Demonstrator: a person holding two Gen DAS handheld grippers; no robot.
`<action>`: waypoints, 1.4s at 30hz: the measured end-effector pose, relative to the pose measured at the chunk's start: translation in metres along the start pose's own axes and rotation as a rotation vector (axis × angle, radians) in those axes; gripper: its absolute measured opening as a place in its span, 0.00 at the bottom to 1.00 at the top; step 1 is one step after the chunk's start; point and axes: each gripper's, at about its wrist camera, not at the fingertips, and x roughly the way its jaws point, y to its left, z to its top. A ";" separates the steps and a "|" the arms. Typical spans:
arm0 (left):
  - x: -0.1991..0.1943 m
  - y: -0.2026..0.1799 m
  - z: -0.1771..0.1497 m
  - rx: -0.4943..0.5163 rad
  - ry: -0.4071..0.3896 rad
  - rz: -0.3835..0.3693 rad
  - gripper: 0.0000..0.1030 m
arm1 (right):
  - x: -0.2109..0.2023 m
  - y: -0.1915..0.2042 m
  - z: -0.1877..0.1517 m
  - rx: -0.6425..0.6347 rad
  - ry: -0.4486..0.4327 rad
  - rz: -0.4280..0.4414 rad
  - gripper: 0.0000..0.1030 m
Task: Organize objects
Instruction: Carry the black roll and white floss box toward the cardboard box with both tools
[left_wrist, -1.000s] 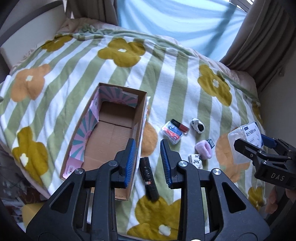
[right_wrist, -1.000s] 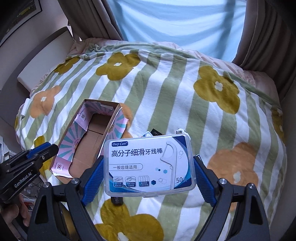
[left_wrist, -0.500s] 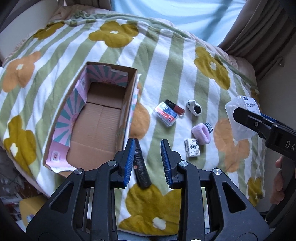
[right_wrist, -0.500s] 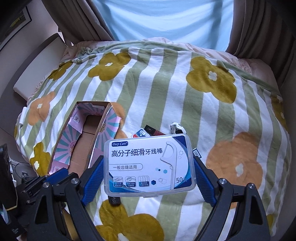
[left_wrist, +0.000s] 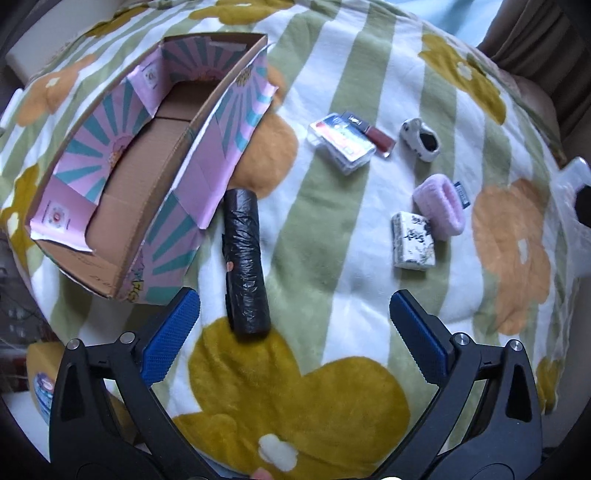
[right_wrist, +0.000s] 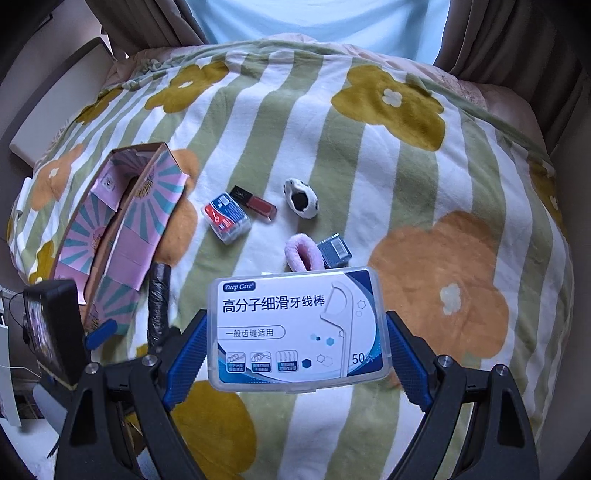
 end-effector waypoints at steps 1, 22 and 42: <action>0.011 -0.001 0.002 -0.013 -0.005 0.021 0.99 | 0.004 -0.002 -0.003 -0.006 0.010 -0.004 0.85; 0.110 0.051 0.021 -0.127 0.141 0.046 0.28 | 0.023 0.005 -0.007 -0.020 0.013 0.008 0.85; -0.083 -0.009 0.060 0.197 -0.075 -0.196 0.27 | -0.069 0.022 -0.010 0.172 -0.130 -0.060 0.85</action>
